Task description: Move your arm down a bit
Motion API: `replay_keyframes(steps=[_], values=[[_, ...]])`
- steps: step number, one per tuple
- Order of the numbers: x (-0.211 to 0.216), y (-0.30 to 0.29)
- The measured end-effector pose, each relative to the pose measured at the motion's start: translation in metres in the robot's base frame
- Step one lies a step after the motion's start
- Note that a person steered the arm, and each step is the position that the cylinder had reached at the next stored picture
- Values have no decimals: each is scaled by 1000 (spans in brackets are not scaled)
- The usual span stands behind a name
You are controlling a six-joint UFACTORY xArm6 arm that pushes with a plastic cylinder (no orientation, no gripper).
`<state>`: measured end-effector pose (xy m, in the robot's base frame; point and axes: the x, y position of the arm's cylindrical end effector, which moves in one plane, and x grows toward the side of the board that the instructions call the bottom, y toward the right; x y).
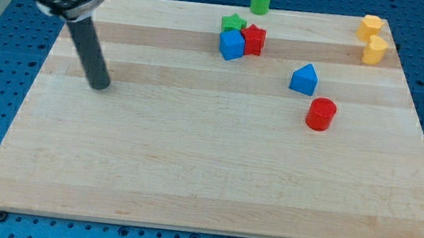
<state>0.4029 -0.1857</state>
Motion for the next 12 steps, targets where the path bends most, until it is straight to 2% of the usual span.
replay_keyframes(steps=[2, 3, 4, 5, 6, 8, 9, 10, 12], values=[[-192, 131], [-211, 141], [-193, 138], [-113, 81], [-17, 56], [-14, 56], [-14, 89], [-18, 192], [-18, 194]])
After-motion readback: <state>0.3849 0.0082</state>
